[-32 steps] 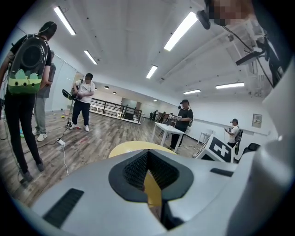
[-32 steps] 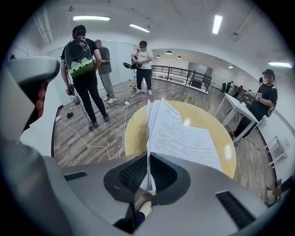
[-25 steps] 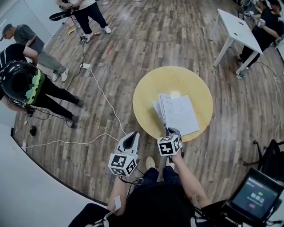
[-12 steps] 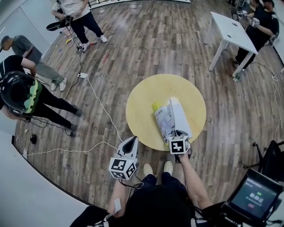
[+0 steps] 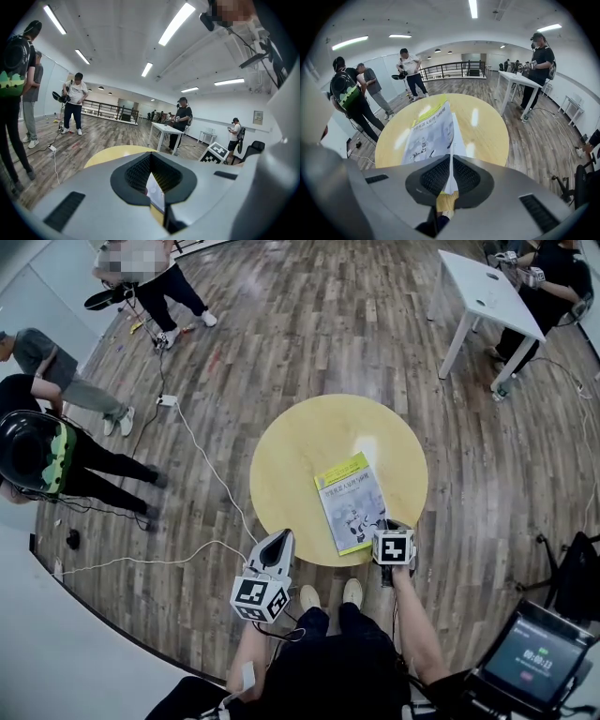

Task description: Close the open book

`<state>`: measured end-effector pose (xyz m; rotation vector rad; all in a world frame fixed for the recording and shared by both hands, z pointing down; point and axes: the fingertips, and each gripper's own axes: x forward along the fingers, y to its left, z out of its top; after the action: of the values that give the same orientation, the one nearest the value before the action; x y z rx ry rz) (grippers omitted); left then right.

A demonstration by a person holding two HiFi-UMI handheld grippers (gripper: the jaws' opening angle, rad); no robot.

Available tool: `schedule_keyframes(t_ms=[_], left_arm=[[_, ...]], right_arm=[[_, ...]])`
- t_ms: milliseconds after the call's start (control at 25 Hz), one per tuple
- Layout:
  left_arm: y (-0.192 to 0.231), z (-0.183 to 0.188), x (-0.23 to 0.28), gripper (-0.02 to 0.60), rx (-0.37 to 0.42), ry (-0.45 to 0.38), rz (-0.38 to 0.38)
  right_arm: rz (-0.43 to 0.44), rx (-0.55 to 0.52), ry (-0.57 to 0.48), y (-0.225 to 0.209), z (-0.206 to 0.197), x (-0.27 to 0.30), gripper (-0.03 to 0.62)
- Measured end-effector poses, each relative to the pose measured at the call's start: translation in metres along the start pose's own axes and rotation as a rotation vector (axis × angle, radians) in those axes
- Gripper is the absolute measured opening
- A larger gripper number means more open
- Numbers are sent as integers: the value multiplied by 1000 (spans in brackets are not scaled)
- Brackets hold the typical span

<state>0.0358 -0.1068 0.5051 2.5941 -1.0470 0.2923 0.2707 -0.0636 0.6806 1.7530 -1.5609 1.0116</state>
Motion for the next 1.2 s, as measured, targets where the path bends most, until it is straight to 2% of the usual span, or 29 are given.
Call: schedule_keyframes(t_ms=[600,1200], left_arm=[[-11,-44,33,-2,-28,79,13],[-17,-66,52,-2,-50,112,-3]], right_arm=[[56,8,16,-12,-22,27,23],[75,18,13,-18,-27,40,33]])
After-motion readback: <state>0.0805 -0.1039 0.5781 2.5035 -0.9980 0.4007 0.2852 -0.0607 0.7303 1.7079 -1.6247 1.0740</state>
